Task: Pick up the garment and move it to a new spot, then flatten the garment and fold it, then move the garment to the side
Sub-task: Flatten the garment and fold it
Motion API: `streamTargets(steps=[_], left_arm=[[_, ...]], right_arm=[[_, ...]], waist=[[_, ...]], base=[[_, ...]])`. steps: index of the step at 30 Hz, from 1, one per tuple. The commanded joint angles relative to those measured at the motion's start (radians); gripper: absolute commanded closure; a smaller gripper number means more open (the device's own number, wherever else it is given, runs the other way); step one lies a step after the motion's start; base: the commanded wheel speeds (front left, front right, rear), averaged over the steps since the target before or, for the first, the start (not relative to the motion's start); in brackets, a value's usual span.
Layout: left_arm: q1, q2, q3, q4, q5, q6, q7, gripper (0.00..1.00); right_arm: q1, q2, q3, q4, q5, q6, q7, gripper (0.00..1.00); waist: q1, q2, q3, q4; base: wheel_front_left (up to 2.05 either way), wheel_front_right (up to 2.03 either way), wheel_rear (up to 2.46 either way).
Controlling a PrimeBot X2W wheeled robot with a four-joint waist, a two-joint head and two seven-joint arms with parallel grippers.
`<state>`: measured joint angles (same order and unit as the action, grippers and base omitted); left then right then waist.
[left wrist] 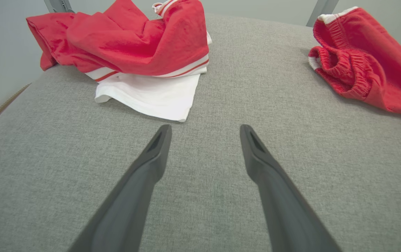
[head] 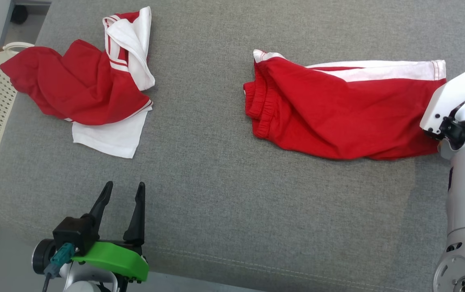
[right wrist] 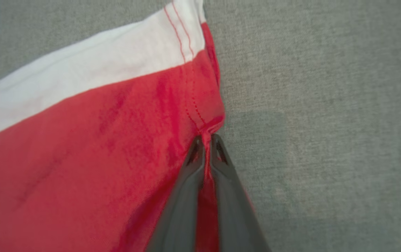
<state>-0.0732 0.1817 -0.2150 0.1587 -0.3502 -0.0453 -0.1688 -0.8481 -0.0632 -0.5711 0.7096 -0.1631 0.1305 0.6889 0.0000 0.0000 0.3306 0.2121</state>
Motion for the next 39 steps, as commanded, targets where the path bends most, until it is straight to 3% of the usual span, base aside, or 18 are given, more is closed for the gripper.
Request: streamTargets(steps=[1, 14, 20, 39], left_arm=[[-0.02, 0.007, 0.002, 0.002, -0.006, -0.005, -0.007, 0.0], [-0.008, 0.002, -0.01, 0.024, -0.017, 0.001, -0.014, 0.0], [-0.014, -0.003, -0.019, 0.033, -0.022, 0.003, -0.017, 0.0], [0.013, -0.006, -0.035, 0.064, -0.049, 0.001, -0.016, 0.0]], right_arm=[[-0.005, 0.008, 0.001, 0.014, 0.002, 0.0, 0.0, 1.0], [0.026, -0.074, -0.094, -0.061, -0.125, -0.001, 0.013, 1.0], [0.02, -0.068, -0.081, -0.107, -0.165, 0.0, 0.01, 1.0], [0.022, 0.009, 0.302, -0.073, 0.082, 0.0, 0.017, 1.0]], waist=[[0.0, 0.0, -0.001, -0.002], [0.0, 0.0, -0.057, -0.021], [0.0, 0.0, -0.074, -0.029], [0.0, 0.0, -0.162, 0.0]], base=[[0.0, 0.0, 0.0], [0.0, 0.0, 0.0], [0.0, 0.0, 0.0], [0.0, 0.0, 0.0]])
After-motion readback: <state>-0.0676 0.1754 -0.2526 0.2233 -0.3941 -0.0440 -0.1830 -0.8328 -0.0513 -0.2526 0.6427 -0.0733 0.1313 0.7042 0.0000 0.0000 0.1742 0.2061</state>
